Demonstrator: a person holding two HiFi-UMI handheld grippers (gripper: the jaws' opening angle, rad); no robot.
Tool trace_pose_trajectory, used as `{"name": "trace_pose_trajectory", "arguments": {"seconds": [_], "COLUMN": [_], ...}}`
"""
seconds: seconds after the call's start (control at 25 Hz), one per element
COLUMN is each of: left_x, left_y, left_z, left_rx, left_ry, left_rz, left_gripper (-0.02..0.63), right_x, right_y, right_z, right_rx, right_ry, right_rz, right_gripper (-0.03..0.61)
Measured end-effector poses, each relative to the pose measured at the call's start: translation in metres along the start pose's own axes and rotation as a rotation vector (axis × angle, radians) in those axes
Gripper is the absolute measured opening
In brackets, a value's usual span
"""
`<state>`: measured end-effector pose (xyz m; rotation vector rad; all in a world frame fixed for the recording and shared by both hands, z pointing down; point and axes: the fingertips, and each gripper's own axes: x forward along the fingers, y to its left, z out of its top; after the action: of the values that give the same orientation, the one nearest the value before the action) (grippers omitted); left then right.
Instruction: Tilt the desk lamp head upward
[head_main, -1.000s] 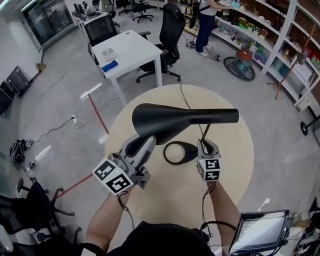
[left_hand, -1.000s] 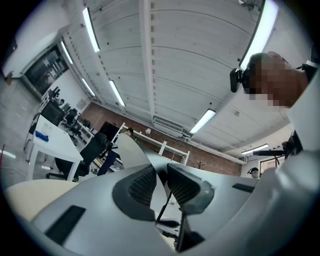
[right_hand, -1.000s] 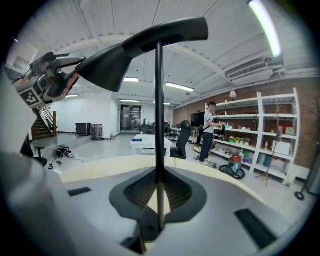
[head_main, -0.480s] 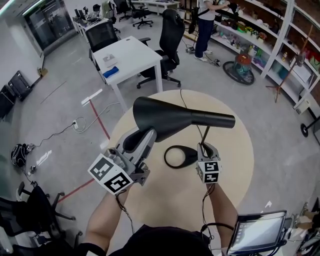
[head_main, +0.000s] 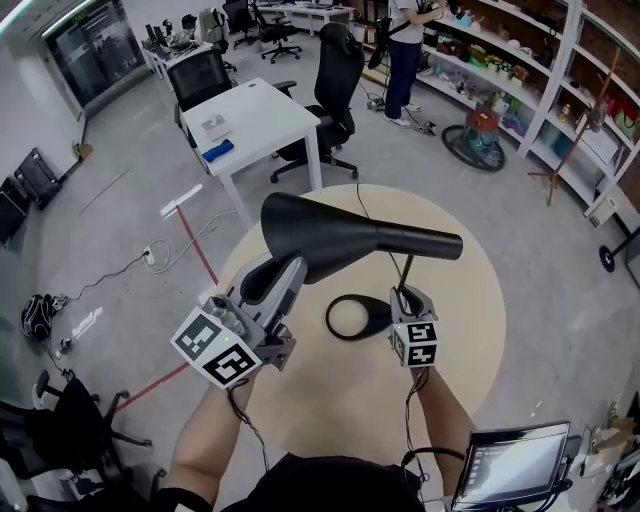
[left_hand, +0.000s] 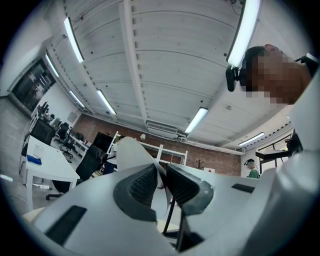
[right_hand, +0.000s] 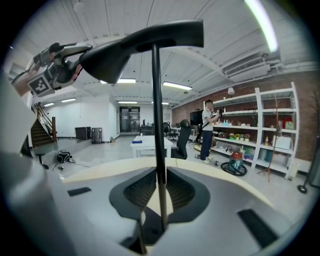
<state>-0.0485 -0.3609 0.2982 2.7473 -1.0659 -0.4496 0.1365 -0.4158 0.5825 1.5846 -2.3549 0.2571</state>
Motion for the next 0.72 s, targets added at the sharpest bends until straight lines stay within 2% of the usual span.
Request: {"name": "trace_pose_trajectory", "arguments": {"seconds": [0.32, 0.72], "left_x": [0.0, -0.001], "left_y": [0.0, 0.005], "left_z": [0.0, 0.005], "left_rx": [0.001, 0.019], "left_ry": [-0.001, 0.001], "left_rz": [0.002, 0.023], "left_gripper": [0.063, 0.063], "right_x": [-0.021, -0.024], "right_y": [0.004, 0.006], "right_z": [0.086, 0.097], "right_rx": [-0.081, -0.069], "right_ry": [-0.189, -0.222], "right_rz": [-0.04, -0.019], "right_gripper": [0.048, 0.048]}}
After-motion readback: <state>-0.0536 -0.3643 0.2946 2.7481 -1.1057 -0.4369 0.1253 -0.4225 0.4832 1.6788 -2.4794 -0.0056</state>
